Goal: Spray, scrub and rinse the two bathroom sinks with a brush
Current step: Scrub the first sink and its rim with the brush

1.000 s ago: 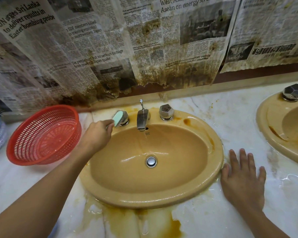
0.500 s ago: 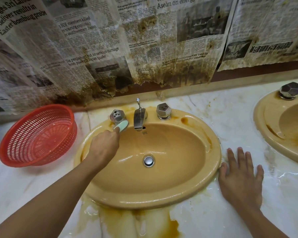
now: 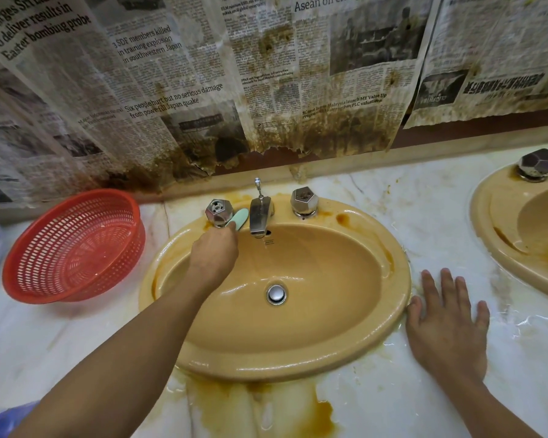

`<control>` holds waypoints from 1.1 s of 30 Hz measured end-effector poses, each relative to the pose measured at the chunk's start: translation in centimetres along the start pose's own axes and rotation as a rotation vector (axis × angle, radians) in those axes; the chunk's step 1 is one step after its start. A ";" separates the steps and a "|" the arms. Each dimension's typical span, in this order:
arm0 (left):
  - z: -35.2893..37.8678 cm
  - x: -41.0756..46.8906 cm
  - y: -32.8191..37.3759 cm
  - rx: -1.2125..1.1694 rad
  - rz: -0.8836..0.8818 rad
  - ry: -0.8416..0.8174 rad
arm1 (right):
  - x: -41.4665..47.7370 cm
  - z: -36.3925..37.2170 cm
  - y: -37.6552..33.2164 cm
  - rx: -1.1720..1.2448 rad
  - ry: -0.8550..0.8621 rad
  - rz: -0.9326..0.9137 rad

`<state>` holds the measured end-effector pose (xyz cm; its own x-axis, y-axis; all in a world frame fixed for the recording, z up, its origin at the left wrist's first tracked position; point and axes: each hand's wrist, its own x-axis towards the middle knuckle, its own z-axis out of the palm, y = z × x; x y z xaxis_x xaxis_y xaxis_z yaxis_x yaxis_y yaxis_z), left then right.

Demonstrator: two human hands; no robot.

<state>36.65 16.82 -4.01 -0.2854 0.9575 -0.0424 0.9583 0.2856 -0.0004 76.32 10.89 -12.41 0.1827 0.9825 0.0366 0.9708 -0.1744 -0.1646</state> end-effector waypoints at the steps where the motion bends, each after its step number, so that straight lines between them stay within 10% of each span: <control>1: 0.1 -0.2 0.1 -0.031 -0.003 -0.007 | 0.0 0.0 0.0 0.003 -0.001 0.001; 18: 0.1 -3.3 -4.4 -0.443 -0.046 0.011 | -0.1 -0.2 -0.2 -0.013 -0.010 0.001; 33: 1.2 0.8 -8.2 -1.275 -0.680 -0.235 | 0.0 0.0 -0.1 -0.015 -0.023 0.021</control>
<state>28.54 15.21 -5.25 -0.5411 0.6332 -0.5535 -0.0526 0.6314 0.7737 76.25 10.94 -12.41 0.1994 0.9799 0.0102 0.9691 -0.1957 -0.1504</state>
